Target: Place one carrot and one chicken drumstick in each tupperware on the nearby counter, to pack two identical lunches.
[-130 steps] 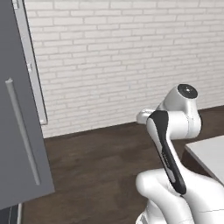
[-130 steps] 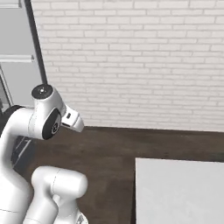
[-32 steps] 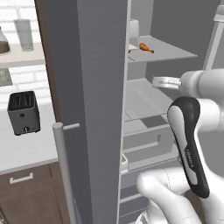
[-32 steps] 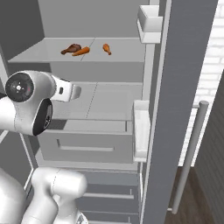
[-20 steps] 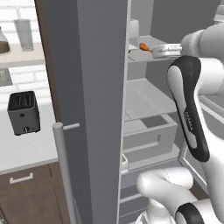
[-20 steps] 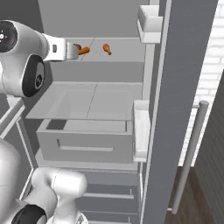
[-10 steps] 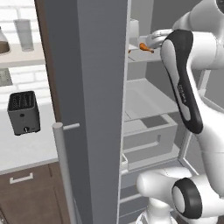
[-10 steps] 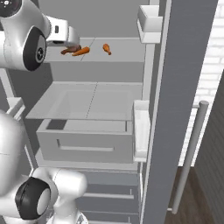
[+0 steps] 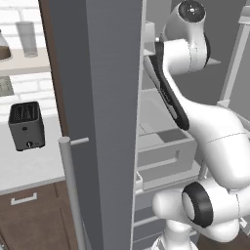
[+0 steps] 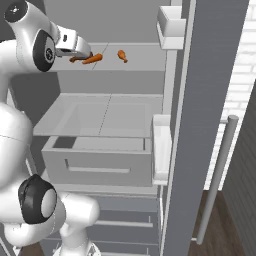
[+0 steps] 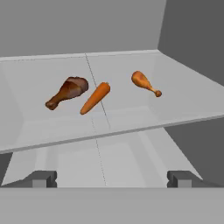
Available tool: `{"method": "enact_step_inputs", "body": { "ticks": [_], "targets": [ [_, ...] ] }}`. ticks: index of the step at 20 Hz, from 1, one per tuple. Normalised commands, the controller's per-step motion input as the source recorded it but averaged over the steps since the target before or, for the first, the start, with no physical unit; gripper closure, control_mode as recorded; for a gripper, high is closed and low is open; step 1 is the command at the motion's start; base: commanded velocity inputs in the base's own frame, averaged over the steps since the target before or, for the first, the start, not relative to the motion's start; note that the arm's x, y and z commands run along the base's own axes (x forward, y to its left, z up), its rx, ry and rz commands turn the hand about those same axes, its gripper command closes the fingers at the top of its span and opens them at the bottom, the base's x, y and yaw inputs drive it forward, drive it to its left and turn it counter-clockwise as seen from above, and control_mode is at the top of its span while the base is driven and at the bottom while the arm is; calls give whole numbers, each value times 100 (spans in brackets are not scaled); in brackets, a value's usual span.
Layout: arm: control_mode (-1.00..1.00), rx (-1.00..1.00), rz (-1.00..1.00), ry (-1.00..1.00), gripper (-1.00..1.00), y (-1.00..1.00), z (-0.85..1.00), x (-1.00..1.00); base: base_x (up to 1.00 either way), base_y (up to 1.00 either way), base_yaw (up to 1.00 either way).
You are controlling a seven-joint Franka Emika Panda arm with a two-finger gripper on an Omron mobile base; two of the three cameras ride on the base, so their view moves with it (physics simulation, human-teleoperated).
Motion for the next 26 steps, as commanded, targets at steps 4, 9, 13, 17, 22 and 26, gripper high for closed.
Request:
{"method": "enact_step_inputs", "body": {
  "ticks": [4,9,13,17,22,26],
  "targets": [
    [-100,0,-11,24,-100,0,-30,100,0,0,0],
    [-100,0,-2,30,-100,0,0,96,0,0,0],
    [-100,7,0,5,-100,0,-9,55,0,0,0],
    [-100,8,0,-14,-100,0,-55,29,0,0,0],
    [-100,10,0,-11,-100,5,-57,36,0,0,0],
    [-100,4,0,-9,-100,20,-29,47,0,0,0]
  ]
}}
